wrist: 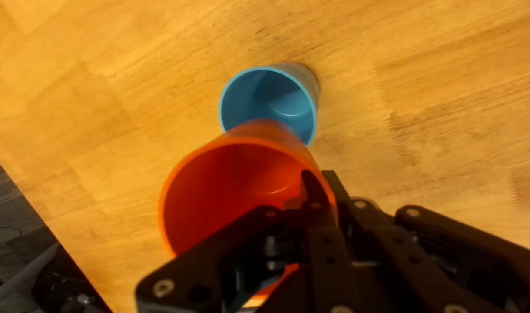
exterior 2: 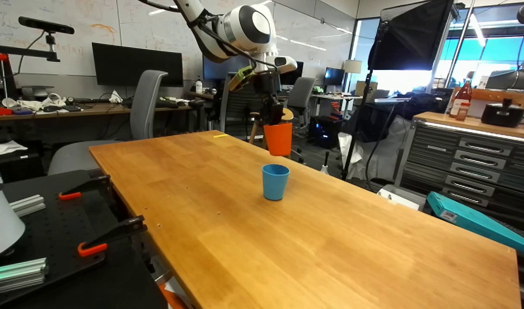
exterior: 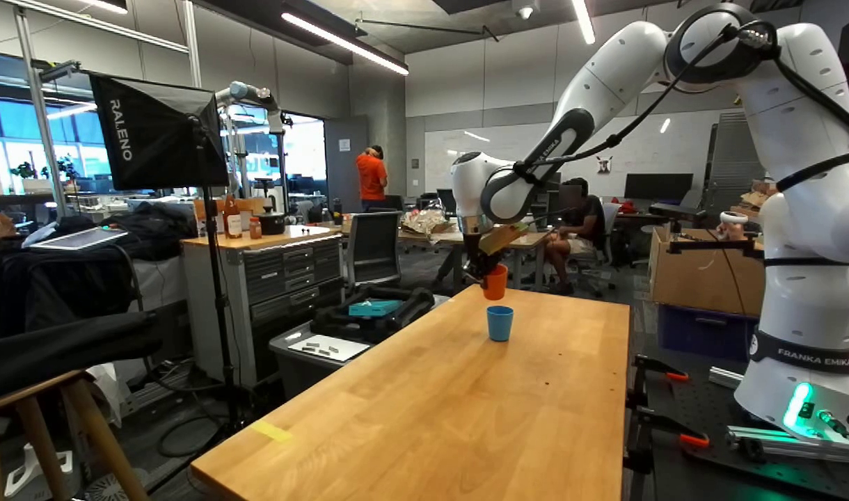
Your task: Put the orange cup in the blue cup
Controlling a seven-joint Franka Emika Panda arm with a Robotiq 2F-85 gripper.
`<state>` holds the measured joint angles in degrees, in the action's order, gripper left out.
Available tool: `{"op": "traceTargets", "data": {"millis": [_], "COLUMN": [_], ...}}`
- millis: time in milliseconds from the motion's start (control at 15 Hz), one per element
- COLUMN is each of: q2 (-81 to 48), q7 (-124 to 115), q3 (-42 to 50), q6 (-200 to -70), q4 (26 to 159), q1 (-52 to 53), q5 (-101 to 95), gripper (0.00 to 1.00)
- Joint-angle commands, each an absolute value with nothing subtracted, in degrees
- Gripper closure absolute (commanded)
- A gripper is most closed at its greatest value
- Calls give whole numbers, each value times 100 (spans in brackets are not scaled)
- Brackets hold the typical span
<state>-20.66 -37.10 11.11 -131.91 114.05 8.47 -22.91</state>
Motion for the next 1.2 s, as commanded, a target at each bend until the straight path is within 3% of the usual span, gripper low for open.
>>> {"op": "traceTargets", "data": {"millis": [0, 600, 667, 1133], "q2": [-1905, -1891, -1909, -2001], "q7": [-3799, -3746, -3741, -3769], "q3": [1118, 1027, 1021, 1023], "q6": [-12919, -13011, -13020, -13168], "q4": [11473, 11741, 11750, 11772], "q1": [762, 695, 686, 658], "q5": [-2546, -2496, -2477, -2454], "gripper": [98, 98, 93, 98]}}
